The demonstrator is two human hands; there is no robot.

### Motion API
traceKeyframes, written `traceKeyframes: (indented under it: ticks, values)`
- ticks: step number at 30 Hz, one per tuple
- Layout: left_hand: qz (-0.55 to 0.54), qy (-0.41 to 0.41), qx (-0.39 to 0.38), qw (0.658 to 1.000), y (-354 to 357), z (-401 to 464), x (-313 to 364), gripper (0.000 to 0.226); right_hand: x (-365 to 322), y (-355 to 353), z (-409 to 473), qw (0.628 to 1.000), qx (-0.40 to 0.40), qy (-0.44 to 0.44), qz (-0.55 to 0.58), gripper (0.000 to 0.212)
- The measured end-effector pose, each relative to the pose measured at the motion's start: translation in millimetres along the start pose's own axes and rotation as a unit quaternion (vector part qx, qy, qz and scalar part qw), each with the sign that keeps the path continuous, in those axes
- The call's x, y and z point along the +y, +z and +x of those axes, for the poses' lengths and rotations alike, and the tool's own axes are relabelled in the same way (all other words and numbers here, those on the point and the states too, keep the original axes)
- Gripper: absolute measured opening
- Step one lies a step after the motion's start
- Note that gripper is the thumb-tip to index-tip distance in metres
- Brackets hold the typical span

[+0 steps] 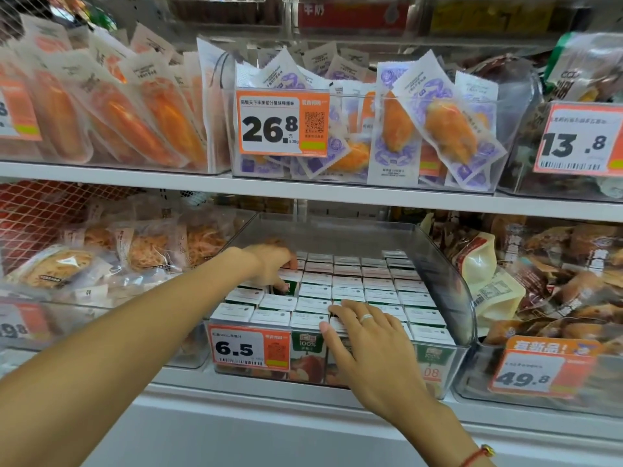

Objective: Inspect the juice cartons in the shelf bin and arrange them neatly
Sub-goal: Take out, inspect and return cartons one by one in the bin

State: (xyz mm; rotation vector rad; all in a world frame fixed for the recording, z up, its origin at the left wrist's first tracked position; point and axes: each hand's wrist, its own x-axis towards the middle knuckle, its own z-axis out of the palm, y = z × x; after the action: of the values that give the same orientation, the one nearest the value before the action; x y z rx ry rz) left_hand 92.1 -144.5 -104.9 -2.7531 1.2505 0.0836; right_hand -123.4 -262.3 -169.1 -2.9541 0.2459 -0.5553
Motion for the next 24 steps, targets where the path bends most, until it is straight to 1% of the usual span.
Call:
traceKeyframes:
  ticks: [2,5,7,9,11,13,15,16,17,18,19,21,22,23,24]
  values:
    - [-0.011,0.012,0.015,1.000,-8,-7,-2,0.050,0,0,0,1.000,0.001,0.000,-0.008,0.058]
    - [-0.050,0.007,0.068,0.996,-24,-27,-6,0.046,0,0,2,1.000,-0.001,0.000,-0.014,0.059]
    - [-0.073,0.017,0.132,0.988,-29,-48,-7,0.038,1,1,2,1.000,0.000,0.000,-0.018,0.060]
    - [-0.134,0.037,0.217,0.966,-26,-76,-2,0.032,2,0,2,1.000,0.000,-0.004,-0.020,0.059]
    - [-0.208,0.046,0.295,0.932,-17,-107,10,0.033,3,0,1,1.000,-0.002,-0.009,-0.017,0.057]
    - [-0.297,0.044,0.354,0.886,-9,-137,26,0.031,3,-3,0,1.000,-0.006,-0.016,-0.008,0.055]
    - [-0.411,0.038,0.386,0.825,-4,-162,44,0.026,3,-7,-4,0.999,0.004,-0.029,0.016,0.050]
    - [-0.468,0.026,0.389,0.793,-1,-173,52,0.024,1,-10,-7,0.998,0.017,-0.030,0.050,0.047]
    - [-0.520,0.005,0.381,0.765,3,-183,59,0.022,-1,-13,-11,0.993,0.035,-0.019,0.108,0.045]
    - [-0.566,-0.022,0.361,0.740,7,-191,66,0.020,-5,-18,-15,0.981,0.050,0.005,0.186,0.043]
    - [-0.609,-0.047,0.334,0.718,12,-199,71,0.018,-11,-23,-19,0.959,0.061,0.036,0.274,0.042]
    - [-0.677,-0.085,0.283,0.674,21,-210,79,0.019,-25,-36,-24,0.894,0.057,0.091,0.434,0.040]
    - [-0.696,-0.098,0.265,0.660,26,-215,81,0.023,-33,-42,-25,0.864,0.036,0.112,0.490,0.040]
    - [-0.709,-0.104,0.252,0.650,30,-218,84,0.024,-41,-47,-26,0.843,0.005,0.124,0.523,0.041]
    - [-0.717,-0.103,0.245,0.645,33,-221,85,0.023,-49,-52,-28,0.831,-0.032,0.126,0.541,0.044]
